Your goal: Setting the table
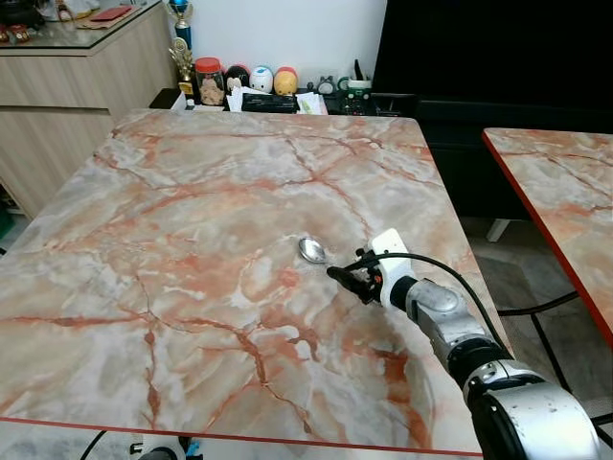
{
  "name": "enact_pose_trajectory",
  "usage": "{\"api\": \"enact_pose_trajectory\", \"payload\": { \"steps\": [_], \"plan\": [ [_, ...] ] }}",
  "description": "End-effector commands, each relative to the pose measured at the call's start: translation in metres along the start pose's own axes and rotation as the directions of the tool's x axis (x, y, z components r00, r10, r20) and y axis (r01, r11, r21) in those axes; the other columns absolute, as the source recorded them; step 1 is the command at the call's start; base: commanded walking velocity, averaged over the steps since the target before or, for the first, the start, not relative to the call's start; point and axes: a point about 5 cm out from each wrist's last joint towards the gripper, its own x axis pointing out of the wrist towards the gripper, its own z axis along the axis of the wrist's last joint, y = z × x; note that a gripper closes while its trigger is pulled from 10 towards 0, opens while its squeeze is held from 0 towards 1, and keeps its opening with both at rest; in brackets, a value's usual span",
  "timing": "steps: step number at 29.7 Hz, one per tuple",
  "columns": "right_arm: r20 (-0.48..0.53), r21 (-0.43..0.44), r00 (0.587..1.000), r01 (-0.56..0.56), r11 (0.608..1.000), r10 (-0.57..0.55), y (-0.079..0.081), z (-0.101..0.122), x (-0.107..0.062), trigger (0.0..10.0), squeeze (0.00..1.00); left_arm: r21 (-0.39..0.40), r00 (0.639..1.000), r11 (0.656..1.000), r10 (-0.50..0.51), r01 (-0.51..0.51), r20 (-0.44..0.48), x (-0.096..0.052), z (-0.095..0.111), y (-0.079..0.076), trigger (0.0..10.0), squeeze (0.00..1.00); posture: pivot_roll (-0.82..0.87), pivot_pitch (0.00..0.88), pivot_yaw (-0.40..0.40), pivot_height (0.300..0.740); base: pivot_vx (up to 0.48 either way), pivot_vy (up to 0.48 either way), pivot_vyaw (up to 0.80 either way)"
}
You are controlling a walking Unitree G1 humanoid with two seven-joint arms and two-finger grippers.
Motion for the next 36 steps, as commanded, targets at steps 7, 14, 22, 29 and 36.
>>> {"api": "enact_pose_trajectory", "payload": {
  "steps": [7, 14, 22, 29, 36],
  "plan": [
    [-0.027, 0.019, 1.0, 0.008, 1.0, -0.007, 0.003, -0.014, -0.003, 10.0, 0.0, -0.017, 1.0, 1.0, 0.013, -0.013, -0.005, -0.001, -0.004, 0.001, 10.0, 0.0, 0.14, 0.0, -0.057, 0.74, 0.0, 0.0, 0.0],
    [-0.035, 0.031, 0.999, 0.0, 1.0, 0.001, 0.005, -0.017, -0.003, 10.0, 0.0, -0.02, 1.0, 1.0, 0.014, -0.014, -0.007, -0.002, -0.006, 0.001, 10.0, 0.0, 0.15, 0.0, -0.059, 0.74, 0.0, 0.0, 0.0],
    [-0.04, 0.043, 0.999, -0.009, 0.999, 0.011, 0.006, -0.02, -0.004, 3.5, 0.0, -0.021, 1.0, 1.0, 0.013, -0.013, -0.01, -0.002, -0.006, 0.001, 10.0, 0.0, 0.15, 0.0, -0.058, 0.74, 0.0, 0.0, 0.0],
    [-0.037, 0.046, 0.999, -0.01, 0.999, 0.012, 0.006, -0.021, -0.004, 0.3, 0.0, -0.019, 1.0, 1.0, 0.008, -0.008, -0.014, -0.002, -0.007, 0.001, 10.0, 0.0, 0.15, 0.0, -0.057, 0.74, 0.0, 0.0, 0.0],
    [-0.042, 0.047, 0.999, -0.01, 0.999, 0.012, 0.007, -0.022, -0.004, 0.0, 0.0, -0.021, 1.0, 1.0, 0.006, -0.006, -0.014, -0.002, -0.007, 0.0, 10.0, 0.0, 0.15, 0.0, -0.057, 0.74, 0.0, 0.0, 0.0]
  ]
}}
